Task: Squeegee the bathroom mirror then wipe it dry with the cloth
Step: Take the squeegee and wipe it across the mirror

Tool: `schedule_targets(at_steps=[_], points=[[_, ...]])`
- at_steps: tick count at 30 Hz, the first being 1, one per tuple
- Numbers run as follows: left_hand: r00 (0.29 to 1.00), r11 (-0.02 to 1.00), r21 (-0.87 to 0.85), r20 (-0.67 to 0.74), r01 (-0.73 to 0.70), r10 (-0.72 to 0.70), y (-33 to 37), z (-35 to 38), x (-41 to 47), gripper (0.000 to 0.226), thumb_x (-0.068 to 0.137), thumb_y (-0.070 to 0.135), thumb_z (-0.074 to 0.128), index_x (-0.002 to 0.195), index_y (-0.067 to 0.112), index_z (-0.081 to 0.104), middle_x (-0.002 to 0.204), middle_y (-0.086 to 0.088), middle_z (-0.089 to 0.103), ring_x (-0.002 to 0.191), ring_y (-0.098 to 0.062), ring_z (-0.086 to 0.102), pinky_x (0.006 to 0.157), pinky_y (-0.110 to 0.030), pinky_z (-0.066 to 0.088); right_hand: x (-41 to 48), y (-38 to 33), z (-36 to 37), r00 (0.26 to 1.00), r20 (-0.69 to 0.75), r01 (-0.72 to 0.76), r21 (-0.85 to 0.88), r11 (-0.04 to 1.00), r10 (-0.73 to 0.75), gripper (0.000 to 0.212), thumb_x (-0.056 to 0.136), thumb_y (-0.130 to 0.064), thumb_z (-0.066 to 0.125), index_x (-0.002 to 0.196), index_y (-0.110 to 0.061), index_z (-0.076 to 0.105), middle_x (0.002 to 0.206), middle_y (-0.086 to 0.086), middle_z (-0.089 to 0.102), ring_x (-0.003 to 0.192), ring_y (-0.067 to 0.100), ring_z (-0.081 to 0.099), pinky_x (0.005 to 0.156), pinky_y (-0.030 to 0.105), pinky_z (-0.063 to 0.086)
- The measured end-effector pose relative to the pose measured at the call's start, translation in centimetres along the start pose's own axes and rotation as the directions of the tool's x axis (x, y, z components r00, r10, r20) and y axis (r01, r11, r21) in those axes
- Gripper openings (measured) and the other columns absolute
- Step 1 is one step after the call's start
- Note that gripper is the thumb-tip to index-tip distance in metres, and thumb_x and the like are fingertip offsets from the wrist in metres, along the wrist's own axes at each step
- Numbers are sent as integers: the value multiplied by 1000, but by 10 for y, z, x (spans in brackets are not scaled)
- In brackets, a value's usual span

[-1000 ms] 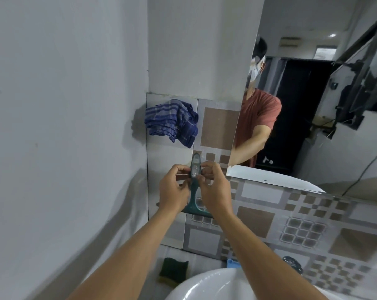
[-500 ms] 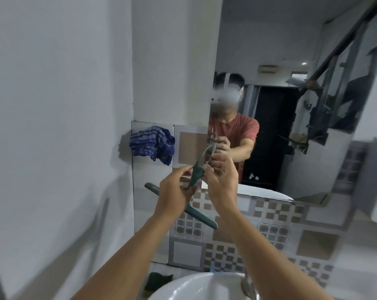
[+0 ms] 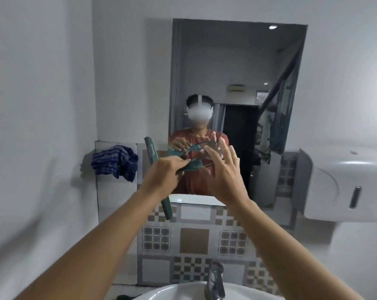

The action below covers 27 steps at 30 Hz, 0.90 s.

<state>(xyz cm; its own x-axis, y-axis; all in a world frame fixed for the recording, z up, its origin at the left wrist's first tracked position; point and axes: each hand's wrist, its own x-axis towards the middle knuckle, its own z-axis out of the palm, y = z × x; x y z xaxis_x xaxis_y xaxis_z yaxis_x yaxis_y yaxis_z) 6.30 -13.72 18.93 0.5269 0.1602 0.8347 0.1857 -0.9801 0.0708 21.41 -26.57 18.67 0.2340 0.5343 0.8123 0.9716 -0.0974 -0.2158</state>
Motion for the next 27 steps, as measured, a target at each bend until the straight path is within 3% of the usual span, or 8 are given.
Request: schedule_targets(at_steps=[3,7,11,15,17,21,24,27], points=[[995,995,37,14,-94,94,7,-4,25,39,88,-7,68,123,12,70,101,-6,75,85,-22,72,79,-36,62,17,17,-21,986,74,159,-214,964,-146,55,95,-51,57,145,-33,47,149,4,48,149,29,26,115,70,10],[977,974,72,-6,-213,214,14,-13,60,41,88,-8,67,124,12,71,95,-6,75,80,-22,71,75,-34,61,45,27,-47,959,36,278,-318,906,-282,53,92,-57,48,132,-25,62,119,3,65,117,29,59,111,60,34],[967,982,129,-198,-137,161,15,-10,76,48,78,-9,75,123,7,71,111,-8,74,98,-26,69,84,-38,60,78,31,-59,946,50,319,-321,892,-320,49,95,-49,53,128,-14,61,118,6,63,105,28,61,90,45,52],[915,985,109,-369,-132,163,14,18,52,20,92,10,65,111,5,68,104,-10,68,95,-21,62,81,-29,55,111,31,-70,950,-2,293,-352,889,-314,44,97,-42,58,131,-14,58,118,3,65,102,26,59,86,43,52],[926,990,52,-350,-130,140,6,36,35,17,95,14,57,109,9,65,104,-10,68,95,-18,64,82,-26,56,126,30,-76,940,-36,307,-338,890,-339,43,97,-37,61,136,-20,55,113,4,63,101,27,60,83,42,54],[968,999,27,-249,31,-23,-18,63,32,20,90,15,66,110,16,63,109,-2,67,98,-14,64,80,-29,60,162,28,-86,943,-50,298,-321,899,-330,38,99,-35,57,134,-22,55,109,7,60,96,28,63,71,39,55],[978,988,144,-206,47,-16,-25,68,48,31,87,22,68,117,17,64,122,1,62,115,-17,61,90,-29,58,190,25,-94,936,-44,312,-359,880,-350,36,98,-36,56,131,-21,56,111,5,61,96,26,63,67,35,51],[976,962,268,-217,52,7,-27,68,67,46,89,26,66,132,14,59,135,-7,56,129,-26,52,102,-38,53,212,19,-100,922,-85,323,-370,871,-378,34,99,-38,55,130,-25,56,107,0,62,94,24,63,68,35,51]])
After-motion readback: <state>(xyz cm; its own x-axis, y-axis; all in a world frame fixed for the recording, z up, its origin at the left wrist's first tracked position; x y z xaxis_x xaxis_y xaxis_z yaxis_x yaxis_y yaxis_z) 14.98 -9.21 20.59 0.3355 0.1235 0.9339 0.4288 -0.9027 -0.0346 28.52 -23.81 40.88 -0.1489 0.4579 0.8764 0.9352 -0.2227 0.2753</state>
